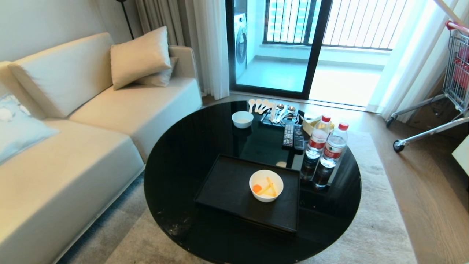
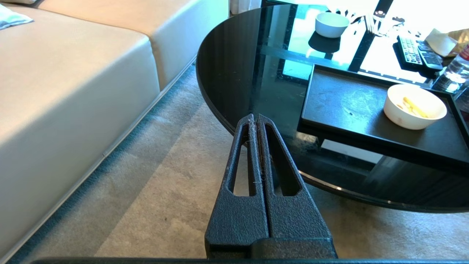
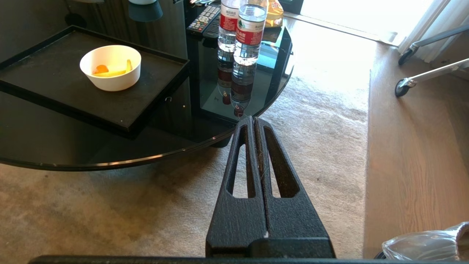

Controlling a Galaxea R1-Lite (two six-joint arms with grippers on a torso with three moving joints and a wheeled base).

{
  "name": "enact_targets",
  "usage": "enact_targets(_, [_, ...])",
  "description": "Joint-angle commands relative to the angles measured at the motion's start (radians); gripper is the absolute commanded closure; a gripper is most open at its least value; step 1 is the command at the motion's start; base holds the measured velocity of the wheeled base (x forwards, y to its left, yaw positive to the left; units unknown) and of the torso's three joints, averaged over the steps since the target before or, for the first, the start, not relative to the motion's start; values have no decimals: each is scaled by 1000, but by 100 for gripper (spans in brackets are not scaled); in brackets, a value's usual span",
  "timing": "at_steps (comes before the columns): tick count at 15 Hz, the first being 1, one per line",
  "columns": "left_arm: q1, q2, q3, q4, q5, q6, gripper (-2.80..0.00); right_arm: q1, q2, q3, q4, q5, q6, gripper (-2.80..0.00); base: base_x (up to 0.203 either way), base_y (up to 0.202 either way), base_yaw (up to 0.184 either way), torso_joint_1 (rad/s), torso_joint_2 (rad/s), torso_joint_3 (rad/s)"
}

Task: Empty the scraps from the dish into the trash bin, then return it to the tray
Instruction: Pick up the bowl with leftover food

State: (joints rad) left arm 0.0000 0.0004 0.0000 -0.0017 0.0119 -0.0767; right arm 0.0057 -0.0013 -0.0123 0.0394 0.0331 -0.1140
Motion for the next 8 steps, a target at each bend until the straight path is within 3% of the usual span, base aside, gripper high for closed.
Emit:
enact_targets(1, [0, 0, 0, 0, 0, 0, 0, 0, 1, 0, 1, 1, -3, 0, 0, 0, 0, 0, 0, 0])
enact_targets(6, [0, 0, 0, 0, 0, -1, 0, 0, 1, -8, -1, 35, -51, 0, 0, 0, 0, 0, 0, 0])
enact_targets(8, [0, 0, 0, 0, 0, -1, 0, 0, 8, -76, 26, 65, -99, 0, 0, 0, 0, 0, 0, 0])
